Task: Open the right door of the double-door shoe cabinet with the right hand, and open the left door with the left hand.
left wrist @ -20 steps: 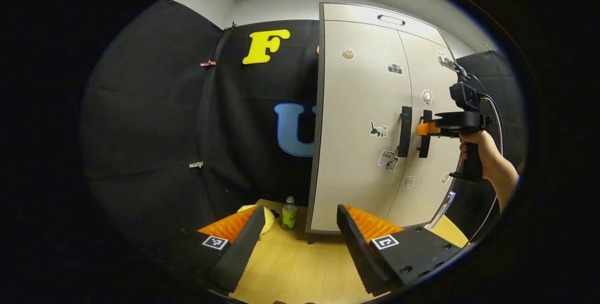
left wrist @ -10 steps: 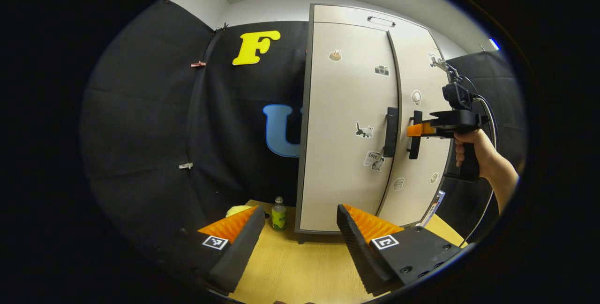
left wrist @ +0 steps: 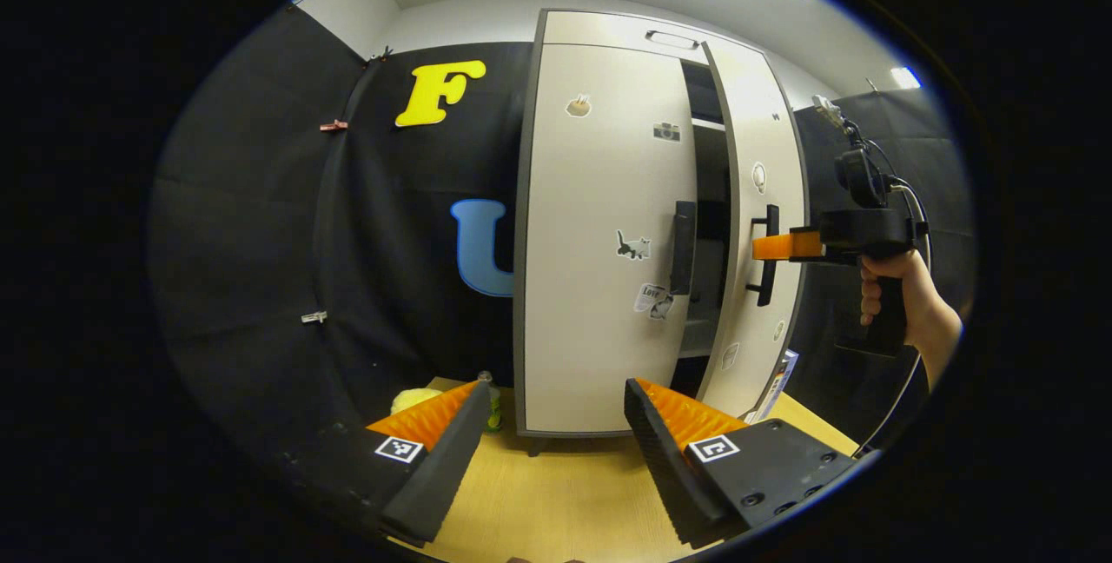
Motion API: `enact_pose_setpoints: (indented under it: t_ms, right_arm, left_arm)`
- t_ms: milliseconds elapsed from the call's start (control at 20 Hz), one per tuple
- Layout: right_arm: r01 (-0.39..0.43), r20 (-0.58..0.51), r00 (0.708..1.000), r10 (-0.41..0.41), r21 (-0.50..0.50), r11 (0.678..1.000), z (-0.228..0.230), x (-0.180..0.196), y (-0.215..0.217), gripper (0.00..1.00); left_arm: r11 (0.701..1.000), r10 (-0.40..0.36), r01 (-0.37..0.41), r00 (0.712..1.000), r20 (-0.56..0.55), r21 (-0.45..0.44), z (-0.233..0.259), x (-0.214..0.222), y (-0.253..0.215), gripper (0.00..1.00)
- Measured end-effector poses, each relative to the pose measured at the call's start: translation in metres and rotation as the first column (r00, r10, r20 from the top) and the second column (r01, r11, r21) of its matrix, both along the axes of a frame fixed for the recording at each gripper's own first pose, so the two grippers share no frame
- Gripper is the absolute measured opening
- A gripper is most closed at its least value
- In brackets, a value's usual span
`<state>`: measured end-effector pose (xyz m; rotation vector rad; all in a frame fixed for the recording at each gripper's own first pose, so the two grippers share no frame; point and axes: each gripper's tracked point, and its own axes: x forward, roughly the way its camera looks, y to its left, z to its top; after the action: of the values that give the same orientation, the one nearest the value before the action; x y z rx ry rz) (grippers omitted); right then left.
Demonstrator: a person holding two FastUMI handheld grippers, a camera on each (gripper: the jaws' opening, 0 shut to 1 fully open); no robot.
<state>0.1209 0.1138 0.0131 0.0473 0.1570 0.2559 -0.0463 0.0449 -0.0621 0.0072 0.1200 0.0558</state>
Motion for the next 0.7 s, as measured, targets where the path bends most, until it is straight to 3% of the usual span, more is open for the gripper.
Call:
enact_pose_setpoints:
  t_ms: [700]
  right_arm:
    - [0.035,0.011,0.999,-0.035,-0.016,0.999,0.008,-0.043,-0.05,0.12]
  left_arm:
    - [0.997,-0.076,0.076,0.997,0.0,0.007,0.001,-0.013,-0.05,0.95]
